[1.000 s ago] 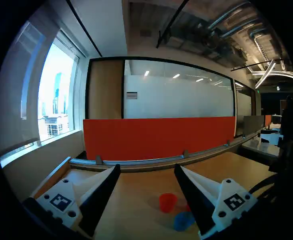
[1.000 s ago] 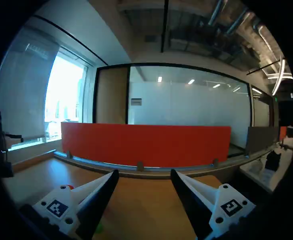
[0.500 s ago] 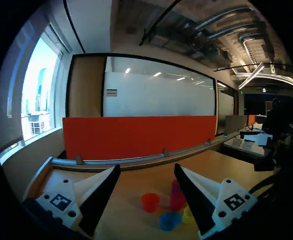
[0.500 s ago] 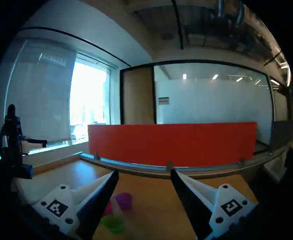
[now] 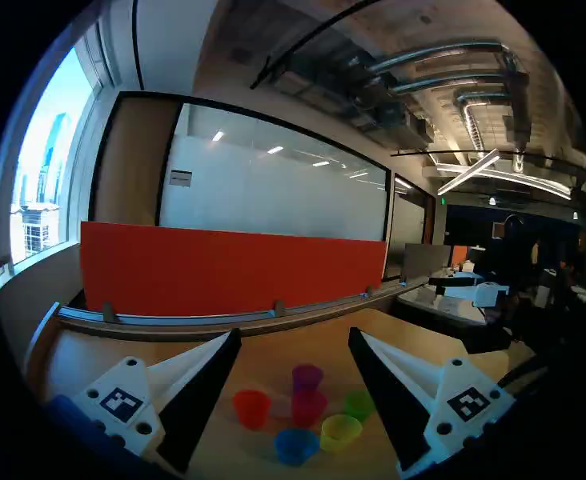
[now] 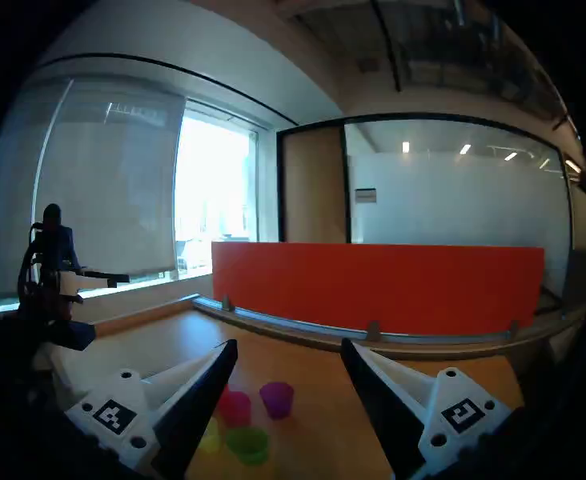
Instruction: Pour water
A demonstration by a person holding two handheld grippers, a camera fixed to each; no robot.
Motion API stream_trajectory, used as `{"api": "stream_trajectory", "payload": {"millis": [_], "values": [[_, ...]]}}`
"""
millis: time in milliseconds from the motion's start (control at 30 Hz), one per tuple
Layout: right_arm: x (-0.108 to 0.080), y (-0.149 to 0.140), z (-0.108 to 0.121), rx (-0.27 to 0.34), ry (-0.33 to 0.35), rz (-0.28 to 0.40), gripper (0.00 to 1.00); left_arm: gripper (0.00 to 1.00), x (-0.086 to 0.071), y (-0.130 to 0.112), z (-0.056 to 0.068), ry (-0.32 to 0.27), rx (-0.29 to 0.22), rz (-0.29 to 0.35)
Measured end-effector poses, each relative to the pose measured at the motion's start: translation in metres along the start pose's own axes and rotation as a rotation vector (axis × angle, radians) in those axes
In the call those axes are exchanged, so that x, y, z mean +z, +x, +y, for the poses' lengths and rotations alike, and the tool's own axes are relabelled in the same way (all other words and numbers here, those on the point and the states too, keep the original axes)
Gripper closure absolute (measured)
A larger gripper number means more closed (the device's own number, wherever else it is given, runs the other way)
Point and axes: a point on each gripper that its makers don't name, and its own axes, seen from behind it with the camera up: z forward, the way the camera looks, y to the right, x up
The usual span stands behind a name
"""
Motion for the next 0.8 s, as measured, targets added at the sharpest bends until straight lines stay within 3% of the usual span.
{"api": "stream_trajectory", "payload": {"millis": [300, 800], "values": [[0.009, -0.01, -0.017, -0.029, 0.096, -0.069, 0.0, 0.0, 0.002, -0.016, 0.004, -0.036, 0.088, -0.091], [0.019, -0.037, -0.031, -0.095, 0.202, -0.168, 0.0, 0.0, 0.017, -0.059, -0.003, -0.083, 0.161, -0.233]]}}
